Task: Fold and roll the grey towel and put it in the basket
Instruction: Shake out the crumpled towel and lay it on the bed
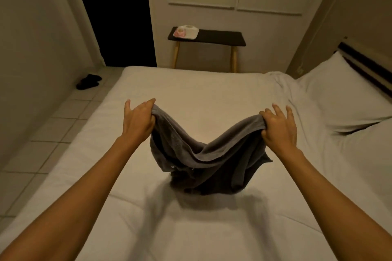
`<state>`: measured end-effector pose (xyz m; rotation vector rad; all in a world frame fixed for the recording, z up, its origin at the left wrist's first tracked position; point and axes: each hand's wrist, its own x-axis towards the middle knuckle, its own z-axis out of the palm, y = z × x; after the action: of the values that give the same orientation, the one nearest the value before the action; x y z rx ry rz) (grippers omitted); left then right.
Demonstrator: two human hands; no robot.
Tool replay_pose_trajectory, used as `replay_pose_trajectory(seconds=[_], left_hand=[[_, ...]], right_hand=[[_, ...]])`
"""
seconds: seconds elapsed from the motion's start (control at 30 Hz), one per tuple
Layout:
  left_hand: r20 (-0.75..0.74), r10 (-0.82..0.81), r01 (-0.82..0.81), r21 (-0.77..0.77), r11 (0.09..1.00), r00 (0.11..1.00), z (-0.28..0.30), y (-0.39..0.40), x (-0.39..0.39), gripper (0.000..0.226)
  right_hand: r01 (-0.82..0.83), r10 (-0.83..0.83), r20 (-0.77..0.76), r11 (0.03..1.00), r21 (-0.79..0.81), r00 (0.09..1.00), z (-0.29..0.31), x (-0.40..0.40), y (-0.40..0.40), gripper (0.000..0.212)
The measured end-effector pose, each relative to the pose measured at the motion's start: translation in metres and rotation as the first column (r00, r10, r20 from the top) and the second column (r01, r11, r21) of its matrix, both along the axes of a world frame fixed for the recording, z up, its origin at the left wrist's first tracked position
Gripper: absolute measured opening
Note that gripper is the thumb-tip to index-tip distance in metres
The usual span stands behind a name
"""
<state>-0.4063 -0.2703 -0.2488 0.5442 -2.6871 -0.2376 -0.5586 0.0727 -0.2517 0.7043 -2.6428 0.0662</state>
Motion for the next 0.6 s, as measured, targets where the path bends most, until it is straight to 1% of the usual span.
replay_pose_trajectory(seconds=[0.1, 0.2, 0.33, 0.43, 0.5, 0.6], left_hand=[[-0.103, -0.019, 0.021, 0.021, 1.000, 0.995, 0.017, 0.020, 0.018, 0.039], [-0.164, -0.023, 0.027, 0.024, 0.999, 0.986, 0.026, 0.042, 0.044, 0.037], [-0.222, -0.051, 0.048, -0.015, 0.999, 0.974, 0.037, 0.061, 0.075, 0.043], [-0.329, -0.094, 0.079, -0.059, 0.995, 0.940, 0.046, 0.079, 0.083, 0.038], [-0.395, -0.094, 0.071, -0.071, 0.995, 0.914, 0.049, 0.087, 0.082, 0.035], [-0.404, -0.073, 0.044, -0.081, 0.996, 0.912, 0.043, 0.086, 0.075, 0.037]], right_hand=[[-0.069, 0.066, -0.028, 0.989, -0.127, 0.997, 0.017, 0.022, 0.009, 0.035], [-0.120, 0.112, -0.051, 0.974, -0.192, 0.992, 0.024, 0.049, 0.027, 0.039], [-0.170, 0.161, -0.059, 0.961, -0.219, 0.985, 0.039, 0.076, 0.055, 0.042], [-0.216, 0.201, -0.087, 0.947, -0.238, 0.976, 0.055, 0.094, 0.063, 0.047], [-0.244, 0.223, -0.110, 0.936, -0.252, 0.969, 0.063, 0.102, 0.063, 0.050], [-0.250, 0.234, -0.091, 0.939, -0.238, 0.968, 0.062, 0.100, 0.062, 0.053]])
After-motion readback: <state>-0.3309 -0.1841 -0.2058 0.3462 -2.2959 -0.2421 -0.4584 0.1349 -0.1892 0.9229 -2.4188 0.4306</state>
